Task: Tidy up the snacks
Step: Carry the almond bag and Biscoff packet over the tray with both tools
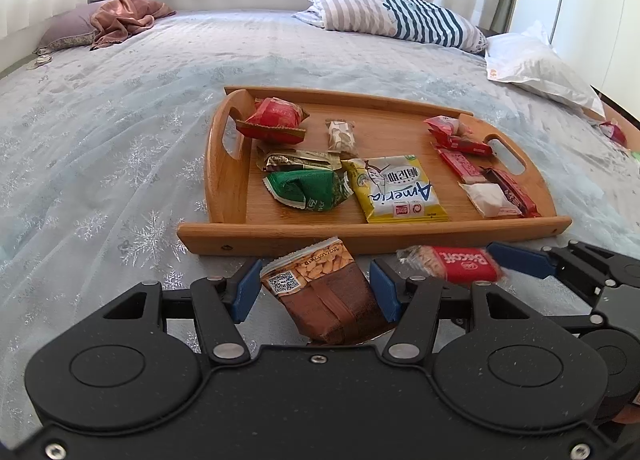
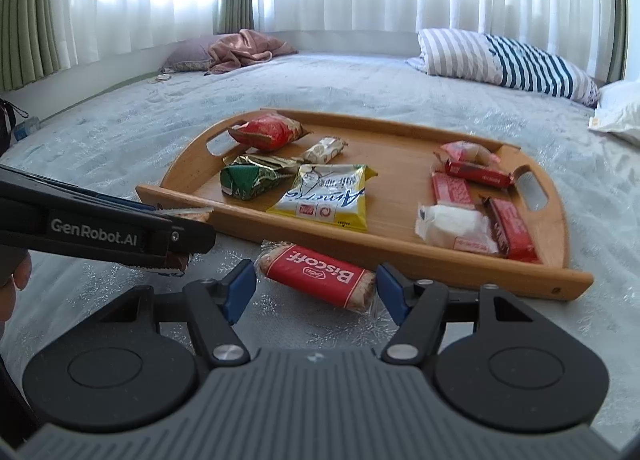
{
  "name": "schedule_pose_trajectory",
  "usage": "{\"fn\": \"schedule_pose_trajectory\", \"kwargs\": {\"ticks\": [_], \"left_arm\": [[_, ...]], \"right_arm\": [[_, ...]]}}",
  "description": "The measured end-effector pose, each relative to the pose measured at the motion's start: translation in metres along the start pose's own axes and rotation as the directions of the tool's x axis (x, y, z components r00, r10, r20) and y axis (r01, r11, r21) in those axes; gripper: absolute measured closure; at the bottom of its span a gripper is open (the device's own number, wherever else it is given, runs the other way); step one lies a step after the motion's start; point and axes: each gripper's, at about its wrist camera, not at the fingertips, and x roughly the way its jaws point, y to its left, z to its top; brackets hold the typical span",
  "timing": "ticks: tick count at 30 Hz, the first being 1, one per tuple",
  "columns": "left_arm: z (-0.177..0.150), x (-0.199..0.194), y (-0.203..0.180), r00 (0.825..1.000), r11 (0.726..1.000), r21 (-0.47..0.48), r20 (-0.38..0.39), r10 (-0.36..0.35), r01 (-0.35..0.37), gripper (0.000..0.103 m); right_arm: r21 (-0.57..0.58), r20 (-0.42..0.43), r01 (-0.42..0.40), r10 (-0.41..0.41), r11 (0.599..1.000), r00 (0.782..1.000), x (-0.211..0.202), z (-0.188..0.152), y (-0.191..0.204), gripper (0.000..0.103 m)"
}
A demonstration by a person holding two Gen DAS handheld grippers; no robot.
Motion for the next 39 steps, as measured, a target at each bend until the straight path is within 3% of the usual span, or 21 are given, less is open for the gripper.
{"fn": "schedule_pose_trajectory", "kwargs": {"ticks": [39], "left_arm": [[0.041, 0.003, -0.03, 0.996, 0.999, 0.023, 0.074, -0.048, 0.047, 0.046]], "right_arm": [[0.025, 0.089, 0.081, -0.083, 0.996, 0.993, -0.014, 0.031, -0.042, 0.032]]}}
